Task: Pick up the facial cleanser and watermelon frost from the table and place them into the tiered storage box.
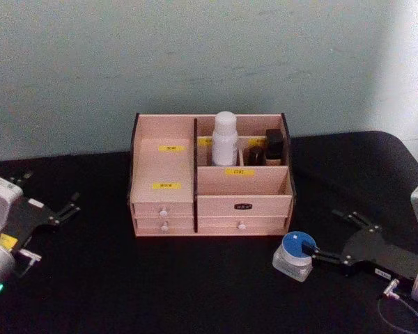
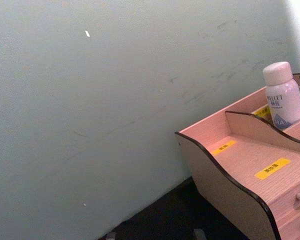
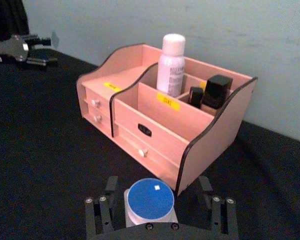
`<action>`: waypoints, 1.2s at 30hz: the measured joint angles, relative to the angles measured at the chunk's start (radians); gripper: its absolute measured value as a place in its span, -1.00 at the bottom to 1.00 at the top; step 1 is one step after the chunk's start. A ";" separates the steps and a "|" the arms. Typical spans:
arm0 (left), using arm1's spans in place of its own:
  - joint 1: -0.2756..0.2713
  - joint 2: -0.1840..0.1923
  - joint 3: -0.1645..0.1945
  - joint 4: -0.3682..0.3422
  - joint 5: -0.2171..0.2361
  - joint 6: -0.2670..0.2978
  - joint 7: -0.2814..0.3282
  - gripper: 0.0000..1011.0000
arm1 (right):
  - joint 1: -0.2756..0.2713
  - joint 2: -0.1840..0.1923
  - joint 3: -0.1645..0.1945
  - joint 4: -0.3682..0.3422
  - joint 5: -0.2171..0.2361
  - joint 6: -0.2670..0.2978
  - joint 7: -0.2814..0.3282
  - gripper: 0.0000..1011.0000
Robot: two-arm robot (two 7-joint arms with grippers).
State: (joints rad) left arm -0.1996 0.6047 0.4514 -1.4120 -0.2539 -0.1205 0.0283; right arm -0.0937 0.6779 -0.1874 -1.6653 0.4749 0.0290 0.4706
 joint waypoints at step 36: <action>0.000 0.000 0.000 0.000 0.000 0.000 0.000 0.98 | 0.102 -0.024 -0.097 0.121 -0.039 0.065 0.039 0.98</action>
State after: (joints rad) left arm -0.1995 0.6047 0.4514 -1.4120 -0.2539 -0.1205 0.0283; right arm 0.0086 0.6538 -0.2849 -1.5442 0.4363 0.0938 0.5094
